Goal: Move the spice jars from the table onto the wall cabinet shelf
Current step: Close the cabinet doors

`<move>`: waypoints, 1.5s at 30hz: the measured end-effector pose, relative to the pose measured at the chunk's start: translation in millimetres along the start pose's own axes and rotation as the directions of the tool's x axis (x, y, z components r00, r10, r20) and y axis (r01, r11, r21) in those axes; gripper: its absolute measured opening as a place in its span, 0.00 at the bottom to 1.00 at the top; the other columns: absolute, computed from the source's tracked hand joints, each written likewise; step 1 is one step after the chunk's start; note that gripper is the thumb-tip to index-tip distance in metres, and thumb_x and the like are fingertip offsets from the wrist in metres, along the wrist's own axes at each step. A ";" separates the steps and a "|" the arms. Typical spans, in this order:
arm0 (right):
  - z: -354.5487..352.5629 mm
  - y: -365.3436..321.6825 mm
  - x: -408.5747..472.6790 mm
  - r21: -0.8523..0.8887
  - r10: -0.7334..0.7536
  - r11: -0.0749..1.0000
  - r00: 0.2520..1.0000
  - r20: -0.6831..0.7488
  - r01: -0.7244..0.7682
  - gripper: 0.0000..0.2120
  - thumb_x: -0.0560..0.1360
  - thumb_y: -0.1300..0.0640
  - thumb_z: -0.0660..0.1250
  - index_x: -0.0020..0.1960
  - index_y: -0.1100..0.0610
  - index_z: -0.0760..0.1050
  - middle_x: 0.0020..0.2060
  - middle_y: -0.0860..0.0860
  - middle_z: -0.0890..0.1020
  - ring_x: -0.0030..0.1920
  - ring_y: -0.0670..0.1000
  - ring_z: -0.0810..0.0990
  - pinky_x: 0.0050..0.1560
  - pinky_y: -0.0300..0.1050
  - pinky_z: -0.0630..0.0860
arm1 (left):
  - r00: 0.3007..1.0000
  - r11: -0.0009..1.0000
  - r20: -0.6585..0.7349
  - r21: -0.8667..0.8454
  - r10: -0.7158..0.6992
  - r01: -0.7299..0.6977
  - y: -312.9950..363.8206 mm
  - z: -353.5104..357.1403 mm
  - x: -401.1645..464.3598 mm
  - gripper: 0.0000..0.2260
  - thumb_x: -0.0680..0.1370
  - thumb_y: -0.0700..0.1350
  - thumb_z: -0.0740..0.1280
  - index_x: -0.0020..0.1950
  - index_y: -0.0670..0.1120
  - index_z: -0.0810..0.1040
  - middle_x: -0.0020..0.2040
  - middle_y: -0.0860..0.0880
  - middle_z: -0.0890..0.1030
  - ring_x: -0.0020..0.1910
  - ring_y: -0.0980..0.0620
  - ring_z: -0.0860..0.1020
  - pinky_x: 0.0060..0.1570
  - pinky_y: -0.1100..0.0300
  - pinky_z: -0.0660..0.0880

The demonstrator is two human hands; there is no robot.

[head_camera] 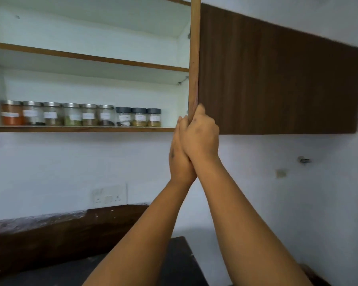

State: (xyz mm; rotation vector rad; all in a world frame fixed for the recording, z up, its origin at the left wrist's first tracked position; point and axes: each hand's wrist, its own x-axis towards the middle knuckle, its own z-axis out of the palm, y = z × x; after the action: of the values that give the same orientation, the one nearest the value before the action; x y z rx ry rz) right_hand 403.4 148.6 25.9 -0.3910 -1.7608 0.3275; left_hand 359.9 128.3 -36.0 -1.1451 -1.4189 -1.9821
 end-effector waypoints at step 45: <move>403.3 -128.7 26.0 -0.146 -0.057 0.978 0.872 0.487 0.146 0.42 0.79 0.38 0.54 0.72 0.44 0.21 0.68 0.50 0.18 0.72 0.60 0.23 0.63 0.80 0.42 | 0.975 0.301 0.090 0.953 -0.201 -0.026 -203.3 -306.3 192.9 0.35 0.75 0.44 0.63 0.79 0.55 0.52 0.68 0.45 0.61 0.63 0.44 0.62 0.60 0.52 0.64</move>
State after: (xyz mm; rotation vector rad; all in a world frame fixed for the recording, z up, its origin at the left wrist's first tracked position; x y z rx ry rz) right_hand -6.3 39.6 14.7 -0.3617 -2.3048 0.1993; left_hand -11.4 -57.4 -29.0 -0.6327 -2.2923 -0.6378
